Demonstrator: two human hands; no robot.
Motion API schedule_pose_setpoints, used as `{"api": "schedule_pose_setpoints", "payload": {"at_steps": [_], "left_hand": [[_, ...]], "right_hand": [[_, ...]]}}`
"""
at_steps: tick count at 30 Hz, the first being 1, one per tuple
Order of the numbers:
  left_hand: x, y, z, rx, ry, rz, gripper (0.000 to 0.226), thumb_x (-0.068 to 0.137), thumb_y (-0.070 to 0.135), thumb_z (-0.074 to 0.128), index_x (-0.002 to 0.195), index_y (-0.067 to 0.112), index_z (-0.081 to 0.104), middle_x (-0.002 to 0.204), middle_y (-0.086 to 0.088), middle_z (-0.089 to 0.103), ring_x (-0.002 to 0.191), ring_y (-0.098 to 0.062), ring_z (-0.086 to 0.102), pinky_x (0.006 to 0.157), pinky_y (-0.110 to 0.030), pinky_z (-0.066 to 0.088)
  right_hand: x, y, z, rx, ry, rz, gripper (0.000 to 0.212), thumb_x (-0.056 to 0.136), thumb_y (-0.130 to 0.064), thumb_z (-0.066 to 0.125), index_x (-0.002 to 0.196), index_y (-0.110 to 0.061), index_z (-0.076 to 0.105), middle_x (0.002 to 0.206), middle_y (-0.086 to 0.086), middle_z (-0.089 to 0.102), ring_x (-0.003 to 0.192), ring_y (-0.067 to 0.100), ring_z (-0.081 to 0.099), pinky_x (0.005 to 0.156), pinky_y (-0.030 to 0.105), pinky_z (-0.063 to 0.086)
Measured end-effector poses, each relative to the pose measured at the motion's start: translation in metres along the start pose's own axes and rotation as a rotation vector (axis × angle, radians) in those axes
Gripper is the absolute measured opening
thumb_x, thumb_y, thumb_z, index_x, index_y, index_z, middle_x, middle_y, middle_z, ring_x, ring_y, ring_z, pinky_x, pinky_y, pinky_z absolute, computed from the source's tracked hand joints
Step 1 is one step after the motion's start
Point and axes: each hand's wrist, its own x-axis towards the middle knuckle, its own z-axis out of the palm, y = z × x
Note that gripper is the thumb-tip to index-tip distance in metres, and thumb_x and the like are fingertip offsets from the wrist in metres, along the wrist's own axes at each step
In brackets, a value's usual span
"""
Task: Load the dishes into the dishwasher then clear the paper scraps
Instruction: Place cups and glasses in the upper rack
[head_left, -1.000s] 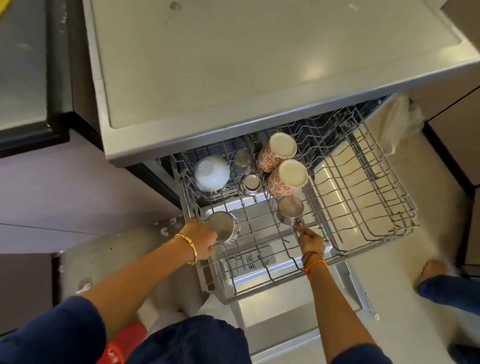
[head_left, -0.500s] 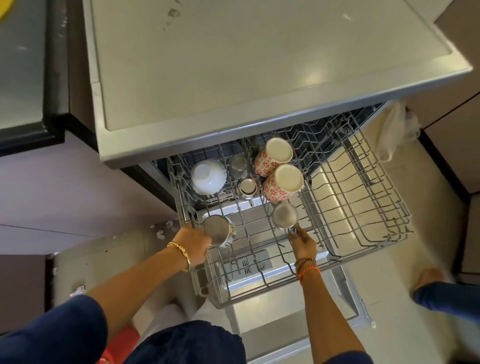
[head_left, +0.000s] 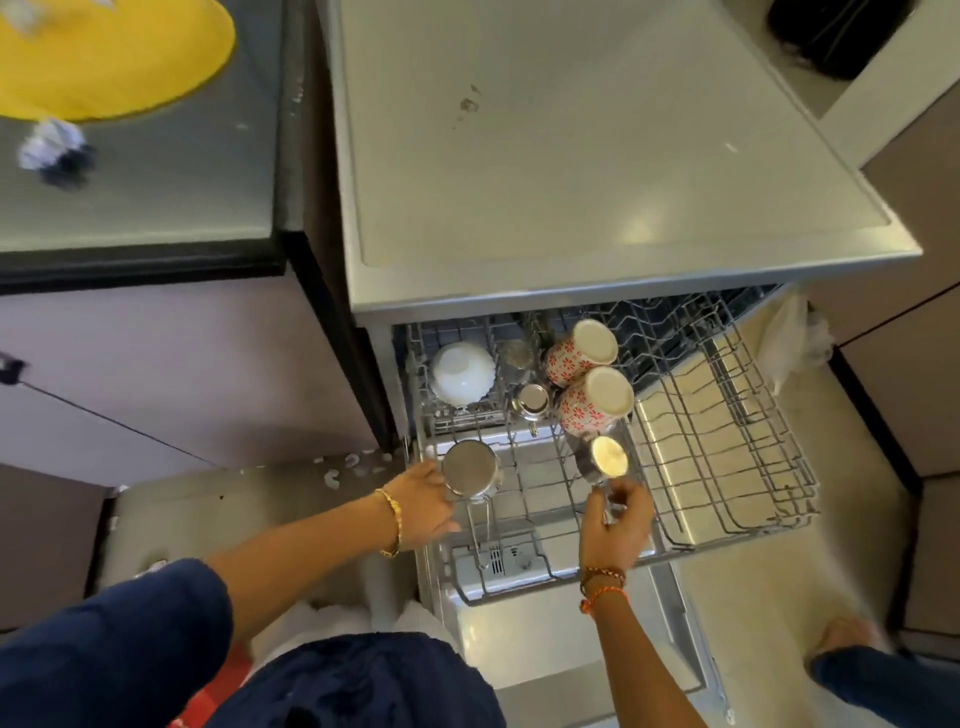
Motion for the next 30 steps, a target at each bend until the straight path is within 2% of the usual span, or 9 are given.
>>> {"api": "schedule_pose_setpoints", "payload": {"at_steps": [5, 6, 8, 10, 13, 16, 22, 25, 30], "left_hand": [[-0.032, -0.036, -0.014, -0.04, 0.111, 0.131, 0.034, 0.099, 0.028, 0.034, 0.12, 0.013, 0.056, 0.128, -0.007, 0.055, 0.122, -0.024, 0.047, 0.105, -0.035, 0.028], [-0.044, -0.048, -0.016, -0.053, 0.21, 0.127, 0.033, 0.097, 0.024, 0.035, 0.115, 0.013, 0.06, 0.122, -0.008, 0.059, 0.115, -0.025, 0.054, 0.098, -0.035, 0.038], [-0.077, -0.079, -0.014, -0.07, 0.573, 0.119, 0.031, 0.085, 0.021, 0.039, 0.088, 0.015, 0.07, 0.088, -0.004, 0.069, 0.079, -0.022, 0.067, 0.064, -0.027, 0.053], [-0.117, -0.111, -0.003, -0.159, 0.836, 0.034, 0.029, 0.079, 0.023, 0.04, 0.077, 0.018, 0.068, 0.07, 0.0, 0.067, 0.059, -0.017, 0.065, 0.043, -0.02, 0.049], [-0.187, -0.153, 0.014, -0.275, 1.154, -0.243, 0.02, 0.095, 0.027, 0.034, 0.091, 0.022, 0.053, 0.076, -0.004, 0.068, 0.07, -0.015, 0.058, 0.052, -0.028, 0.049], [-0.254, -0.193, 0.034, -0.373, 1.311, -0.52, 0.011, 0.089, 0.023, 0.045, 0.095, 0.023, 0.054, 0.088, -0.006, 0.068, 0.081, -0.014, 0.055, 0.059, -0.028, 0.051], [-0.366, -0.257, 0.064, -0.694, 1.588, -1.114, 0.022, 0.084, 0.017, 0.057, 0.102, 0.007, 0.064, 0.104, -0.007, 0.058, 0.089, -0.019, 0.058, 0.076, -0.025, 0.05], [-0.408, -0.291, 0.079, -0.884, 1.741, -1.356, 0.02, 0.085, 0.008, 0.062, 0.105, 0.01, 0.061, 0.098, -0.001, 0.055, 0.083, -0.011, 0.053, 0.069, -0.015, 0.045], [-0.462, -0.348, 0.111, -1.106, 2.161, -1.581, 0.017, 0.086, 0.0, 0.056, 0.095, 0.014, 0.054, 0.083, 0.001, 0.057, 0.067, -0.002, 0.051, 0.065, -0.018, 0.046]], "right_hand": [[-0.005, -0.09, 0.04, 0.157, -0.077, -0.286, 0.005, 0.081, -0.028, 0.049, 0.085, -0.027, 0.048, 0.077, -0.003, 0.046, 0.07, 0.015, 0.042, 0.062, 0.036, 0.04], [-0.007, -0.112, 0.053, 0.197, -0.101, -0.348, 0.006, 0.082, -0.025, 0.05, 0.083, -0.03, 0.047, 0.076, 0.0, 0.046, 0.07, 0.015, 0.042, 0.062, 0.035, 0.04], [-0.016, -0.158, 0.084, 0.312, -0.133, -0.495, 0.014, 0.082, -0.019, 0.051, 0.08, -0.031, 0.044, 0.077, -0.001, 0.046, 0.069, 0.015, 0.042, 0.063, 0.032, 0.039], [-0.031, -0.202, 0.115, 0.424, -0.152, -0.612, 0.017, 0.081, -0.016, 0.051, 0.085, -0.03, 0.044, 0.08, -0.006, 0.045, 0.069, 0.011, 0.042, 0.064, 0.029, 0.038], [-0.065, -0.264, 0.168, 0.551, -0.216, -0.7, 0.018, 0.081, -0.016, 0.05, 0.086, -0.033, 0.046, 0.084, -0.021, 0.045, 0.07, 0.002, 0.041, 0.066, 0.023, 0.037], [-0.102, -0.313, 0.219, 0.617, -0.304, -0.794, 0.024, 0.081, -0.016, 0.052, 0.089, -0.038, 0.049, 0.088, -0.025, 0.045, 0.067, 0.014, 0.044, 0.061, 0.027, 0.038], [-0.171, -0.38, 0.318, 0.632, -0.634, -0.838, 0.023, 0.078, -0.026, 0.055, 0.097, -0.034, 0.044, 0.092, -0.006, 0.046, 0.056, 0.001, 0.046, 0.05, 0.013, 0.036], [-0.2, -0.417, 0.371, 0.552, -0.804, -0.925, 0.028, 0.075, -0.017, 0.062, 0.098, -0.021, 0.047, 0.097, -0.009, 0.045, 0.057, 0.004, 0.047, 0.049, 0.008, 0.038], [-0.247, -0.466, 0.456, 0.446, -1.079, -1.063, 0.034, 0.071, -0.011, 0.063, 0.101, -0.02, 0.051, 0.107, 0.002, 0.046, 0.07, 0.005, 0.051, 0.058, 0.006, 0.043]]}}
